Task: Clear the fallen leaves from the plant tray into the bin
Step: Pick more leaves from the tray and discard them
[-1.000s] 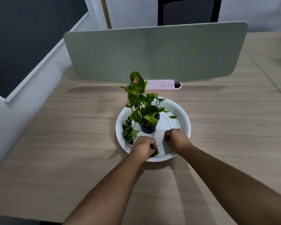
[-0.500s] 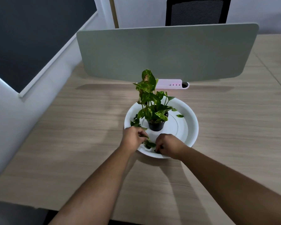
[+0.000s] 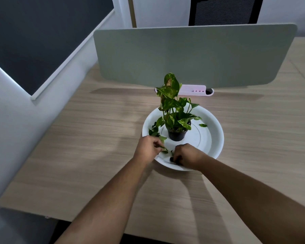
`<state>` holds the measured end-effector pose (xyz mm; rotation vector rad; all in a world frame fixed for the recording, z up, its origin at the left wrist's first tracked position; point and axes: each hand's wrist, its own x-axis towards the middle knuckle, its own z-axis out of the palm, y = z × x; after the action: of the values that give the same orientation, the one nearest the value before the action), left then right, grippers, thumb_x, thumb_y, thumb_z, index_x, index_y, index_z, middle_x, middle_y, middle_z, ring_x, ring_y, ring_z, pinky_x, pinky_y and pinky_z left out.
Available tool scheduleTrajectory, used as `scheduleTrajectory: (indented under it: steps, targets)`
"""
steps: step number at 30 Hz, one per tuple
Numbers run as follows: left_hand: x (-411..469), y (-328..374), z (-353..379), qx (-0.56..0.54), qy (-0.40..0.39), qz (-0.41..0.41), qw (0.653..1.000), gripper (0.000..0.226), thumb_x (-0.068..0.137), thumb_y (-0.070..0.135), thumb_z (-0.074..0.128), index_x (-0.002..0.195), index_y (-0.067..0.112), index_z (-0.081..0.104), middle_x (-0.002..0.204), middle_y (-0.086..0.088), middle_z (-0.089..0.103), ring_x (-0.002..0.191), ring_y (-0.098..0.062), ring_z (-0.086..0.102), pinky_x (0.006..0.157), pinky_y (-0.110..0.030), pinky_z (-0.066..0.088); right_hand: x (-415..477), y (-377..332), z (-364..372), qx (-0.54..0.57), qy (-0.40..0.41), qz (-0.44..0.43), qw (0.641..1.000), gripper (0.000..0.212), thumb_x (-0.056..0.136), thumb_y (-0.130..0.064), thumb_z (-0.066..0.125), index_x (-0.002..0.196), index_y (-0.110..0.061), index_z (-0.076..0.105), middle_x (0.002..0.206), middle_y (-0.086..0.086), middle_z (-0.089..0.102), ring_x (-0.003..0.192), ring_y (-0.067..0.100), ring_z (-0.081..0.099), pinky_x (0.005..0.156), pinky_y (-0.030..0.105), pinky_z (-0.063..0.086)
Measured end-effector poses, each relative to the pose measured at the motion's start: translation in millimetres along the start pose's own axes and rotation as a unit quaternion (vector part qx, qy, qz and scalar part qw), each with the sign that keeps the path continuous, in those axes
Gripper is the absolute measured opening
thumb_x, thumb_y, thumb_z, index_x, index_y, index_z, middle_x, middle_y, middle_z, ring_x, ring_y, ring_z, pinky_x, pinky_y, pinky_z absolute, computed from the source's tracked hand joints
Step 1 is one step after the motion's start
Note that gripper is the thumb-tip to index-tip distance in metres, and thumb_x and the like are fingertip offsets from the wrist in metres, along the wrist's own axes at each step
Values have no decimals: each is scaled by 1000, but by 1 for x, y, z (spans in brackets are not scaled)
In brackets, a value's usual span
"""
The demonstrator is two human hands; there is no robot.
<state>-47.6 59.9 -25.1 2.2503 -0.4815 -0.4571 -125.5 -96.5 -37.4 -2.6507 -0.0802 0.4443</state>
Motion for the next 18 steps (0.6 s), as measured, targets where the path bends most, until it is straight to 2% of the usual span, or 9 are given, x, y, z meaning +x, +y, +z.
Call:
scheduleTrajectory:
  steps: [3, 5, 7, 9, 12, 15, 18]
  targets:
    - [-1, -1, 0, 4, 3, -3, 1000, 9, 74, 2, 74, 80, 7, 75, 87, -11, 75, 74, -16, 66, 75, -26, 57, -4, 2, 3, 35, 25, 59, 997, 17, 76, -4, 62, 86, -8, 75, 95, 9, 72, 91, 23, 63, 78, 27, 47]
    - [-2, -1, 1, 8, 0, -4, 1000, 8, 74, 1, 73, 80, 7, 75, 87, -10, 75, 73, -14, 64, 75, -26, 55, -8, 6, 2, 77, 66, 103, 989, 20, 72, -2, 61, 81, -10, 76, 88, 5, 75, 83, 19, 64, 70, 15, 45]
    - [-2, 0, 1, 11, -1, -3, 1000, 8, 74, 2, 73, 81, 7, 75, 87, -10, 75, 73, -14, 64, 76, -26, 55, -11, 11, -4, 148, 112, 154, 971, 20, 70, 1, 61, 76, -10, 77, 75, -1, 73, 68, 7, 60, 58, 0, 39]
    - [-3, 1, 1, 8, -2, -7, 1000, 8, 75, 2, 73, 81, 7, 74, 87, -10, 75, 73, -14, 64, 77, -28, 56, -14, 17, -12, 229, 139, 195, 943, 19, 69, 3, 65, 70, -12, 76, 62, -11, 66, 58, 0, 56, 52, -5, 37]
    - [-4, 4, 2, 1, -5, -13, 1000, 8, 75, 1, 72, 82, 5, 74, 87, -12, 74, 73, -15, 63, 77, -28, 55, -19, 19, -19, 259, 129, 211, 934, 26, 69, 4, 67, 63, -20, 74, 56, -20, 62, 54, -5, 58, 50, -4, 39]
    - [-4, 5, 3, -3, -6, -9, 1000, 8, 75, 1, 72, 83, 4, 74, 87, -12, 74, 71, -14, 62, 72, -24, 52, -20, 13, -16, 216, 77, 185, 955, 22, 67, 3, 63, 72, -15, 75, 64, -11, 65, 64, 3, 58, 52, 1, 43]
    - [-5, 5, 4, -5, -4, -6, 1000, 8, 75, 1, 72, 82, 4, 74, 87, -13, 74, 72, -16, 63, 74, -27, 54, -18, 5, -10, 182, 45, 135, 973, 27, 66, 2, 62, 79, -19, 71, 74, -2, 66, 74, 13, 61, 57, 8, 46]
